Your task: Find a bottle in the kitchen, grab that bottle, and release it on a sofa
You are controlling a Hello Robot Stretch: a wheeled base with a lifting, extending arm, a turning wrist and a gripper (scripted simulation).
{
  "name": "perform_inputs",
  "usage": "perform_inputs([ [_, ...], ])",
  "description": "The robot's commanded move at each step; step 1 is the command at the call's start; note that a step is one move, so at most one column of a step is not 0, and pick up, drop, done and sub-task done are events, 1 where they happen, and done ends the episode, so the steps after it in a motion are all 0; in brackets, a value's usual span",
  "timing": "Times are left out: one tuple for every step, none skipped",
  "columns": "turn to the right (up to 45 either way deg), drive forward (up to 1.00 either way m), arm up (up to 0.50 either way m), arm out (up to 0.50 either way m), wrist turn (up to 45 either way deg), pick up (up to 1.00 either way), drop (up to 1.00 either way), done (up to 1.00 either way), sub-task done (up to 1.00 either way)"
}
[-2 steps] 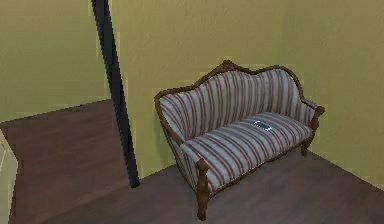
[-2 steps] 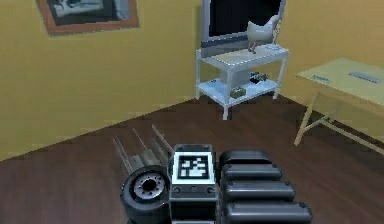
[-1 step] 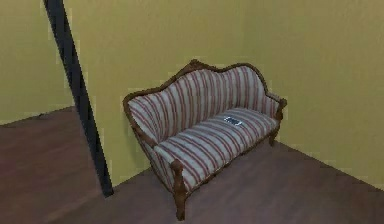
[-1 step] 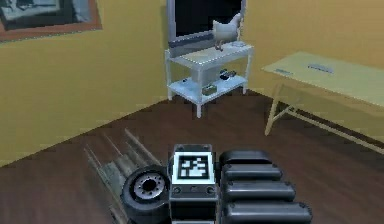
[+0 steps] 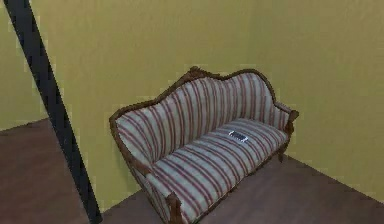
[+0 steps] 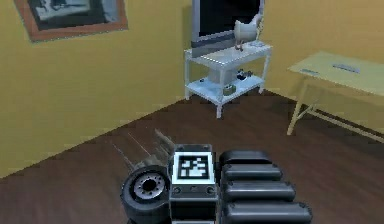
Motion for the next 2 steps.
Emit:
perform_inputs([
  [36.0, 0.00, 0.00, 0.00, 0.0, 0.00, 0.00, 0.00, 0.00],
  [0.0, 1.00, 0.00, 0.00, 0.0, 0.00, 0.00, 0.00, 0.00],
])
